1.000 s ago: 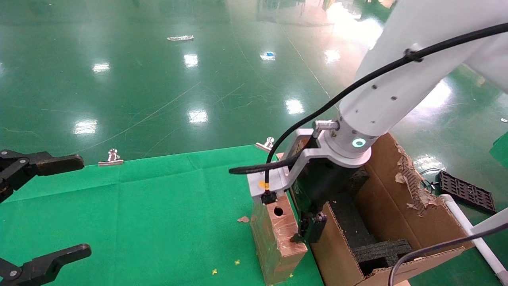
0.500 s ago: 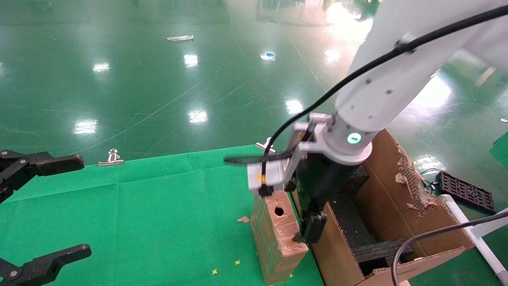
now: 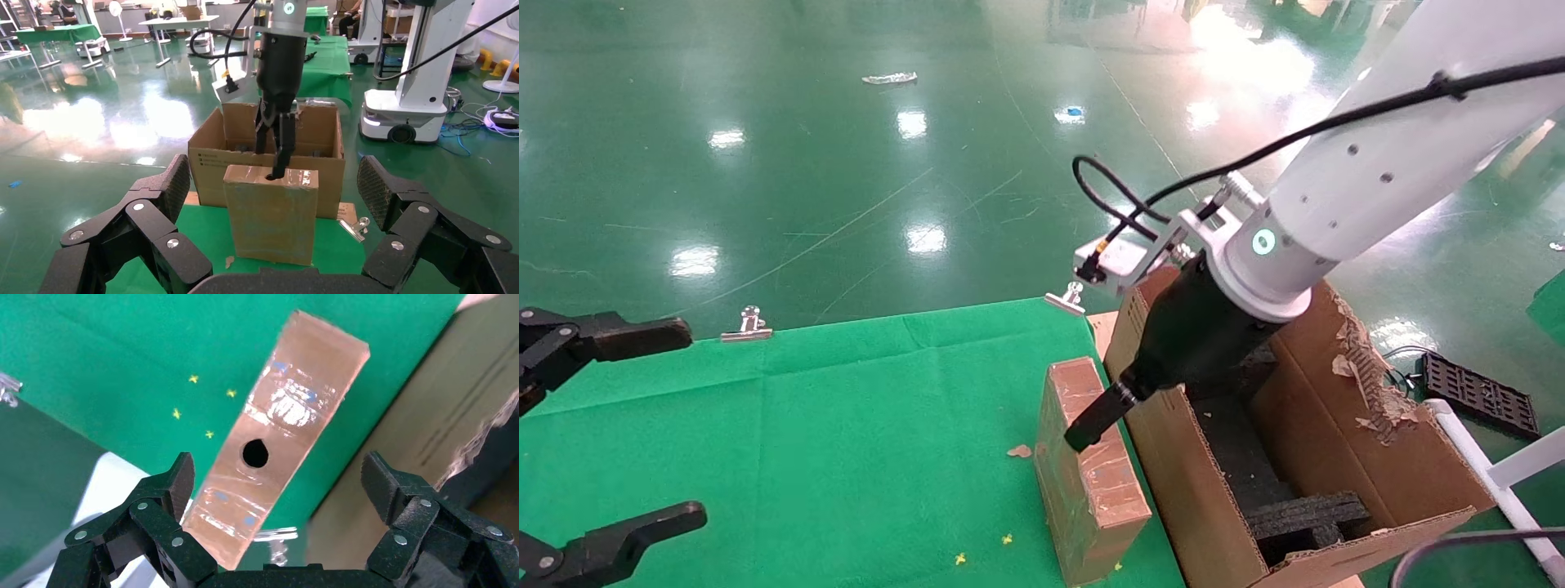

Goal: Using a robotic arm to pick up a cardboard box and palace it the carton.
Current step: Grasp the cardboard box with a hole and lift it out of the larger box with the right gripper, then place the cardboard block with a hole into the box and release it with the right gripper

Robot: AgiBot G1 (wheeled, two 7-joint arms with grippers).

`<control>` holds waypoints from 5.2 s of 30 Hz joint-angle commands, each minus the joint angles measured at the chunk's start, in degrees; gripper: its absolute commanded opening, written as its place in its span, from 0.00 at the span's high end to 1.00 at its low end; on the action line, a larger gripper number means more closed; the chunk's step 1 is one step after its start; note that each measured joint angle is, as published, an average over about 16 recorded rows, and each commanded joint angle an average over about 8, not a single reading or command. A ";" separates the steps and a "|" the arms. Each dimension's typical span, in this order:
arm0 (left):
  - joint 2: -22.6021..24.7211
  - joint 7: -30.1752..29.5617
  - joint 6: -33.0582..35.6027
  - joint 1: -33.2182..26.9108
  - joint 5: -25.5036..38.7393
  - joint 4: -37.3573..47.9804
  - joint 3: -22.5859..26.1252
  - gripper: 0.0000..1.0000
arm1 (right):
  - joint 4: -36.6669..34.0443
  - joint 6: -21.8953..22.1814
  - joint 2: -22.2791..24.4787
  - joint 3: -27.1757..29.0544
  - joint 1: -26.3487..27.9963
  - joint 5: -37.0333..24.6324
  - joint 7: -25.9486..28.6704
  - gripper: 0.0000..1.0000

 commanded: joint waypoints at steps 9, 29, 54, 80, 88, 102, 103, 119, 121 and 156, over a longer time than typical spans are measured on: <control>-0.02 0.02 -0.02 -0.01 -0.03 0.00 0.04 0.00 | -2.62 1.47 -1.59 -1.52 -3.44 0.18 5.61 0.03; -0.05 0.06 -0.05 -0.02 -0.08 0.00 0.12 0.99 | -0.37 3.17 -3.44 -3.56 -5.56 -3.59 8.47 1.00; -0.09 0.10 -0.09 -0.05 -0.14 0.00 0.21 1.00 | 1.89 9.15 3.62 0.41 -3.37 -2.51 1.01 1.00; -0.13 0.15 -0.13 -0.07 -0.21 0.00 0.30 0.02 | -14.21 7.24 24.79 4.55 7.32 -11.43 -13.66 1.00; -0.14 0.17 -0.15 -0.07 -0.23 0.00 0.33 0.00 | -20.02 7.79 23.54 1.63 1.33 -11.18 -12.60 1.00; -0.16 0.19 -0.17 -0.08 -0.26 0.00 0.38 0.00 | -29.93 9.11 18.90 -1.09 -5.17 -11.76 -13.26 1.00; -0.16 0.19 -0.17 -0.08 -0.26 0.00 0.38 0.00 | -30.57 9.29 18.58 -1.22 -5.66 -11.75 -13.34 1.00; -0.18 0.22 -0.19 -0.10 -0.30 0.00 0.44 0.00 | -40.04 15.58 13.91 -1.74 -17.45 -7.41 -16.34 1.00; -0.18 0.22 -0.19 -0.10 -0.30 0.00 0.44 0.00 | -41.06 16.97 13.32 -1.60 -19.17 -6.70 -17.15 1.00; -0.23 0.28 -0.24 -0.12 -0.38 0.00 0.56 0.00 | -59.96 21.99 5.85 1.99 -28.18 0.93 -31.75 0.00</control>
